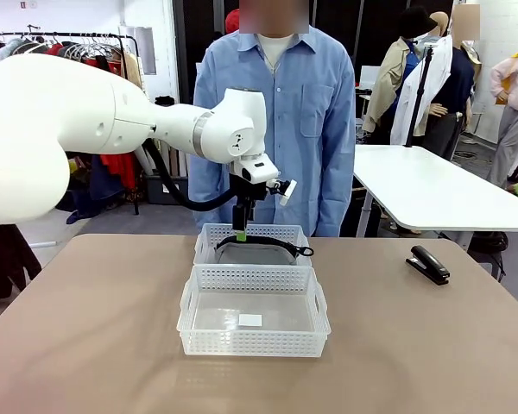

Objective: Distribute items into two baskets.
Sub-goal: Place the picked Pencil pouch into the Organizing basket as instructed by the person, then pick up the Stapler that the person points to.

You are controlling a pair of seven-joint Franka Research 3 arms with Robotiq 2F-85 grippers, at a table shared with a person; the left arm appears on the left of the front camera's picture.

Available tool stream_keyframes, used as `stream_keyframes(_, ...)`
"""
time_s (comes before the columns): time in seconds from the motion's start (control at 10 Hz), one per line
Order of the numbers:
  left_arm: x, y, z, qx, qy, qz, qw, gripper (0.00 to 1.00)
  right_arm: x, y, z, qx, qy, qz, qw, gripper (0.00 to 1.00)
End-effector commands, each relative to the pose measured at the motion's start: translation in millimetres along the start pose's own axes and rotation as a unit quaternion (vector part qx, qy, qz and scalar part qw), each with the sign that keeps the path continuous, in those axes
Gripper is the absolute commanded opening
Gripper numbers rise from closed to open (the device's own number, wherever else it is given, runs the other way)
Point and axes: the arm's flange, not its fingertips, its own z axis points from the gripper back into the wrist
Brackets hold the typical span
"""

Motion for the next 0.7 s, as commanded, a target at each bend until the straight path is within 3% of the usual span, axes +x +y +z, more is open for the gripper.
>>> stream_keyframes(0.0,-7.0,-6.9,4.6,-0.019,-0.012,-0.007,1.0,1.0,1.7,-0.3,0.2,0.008,-0.009,0.004,1.0,1.0)
stream_keyframes(0.6,-3.1,-0.4,0.8,-0.006,-0.003,0.001,1.0,1.0,1.7,-0.3,0.2,0.008,-0.009,0.004,1.0,1.0)
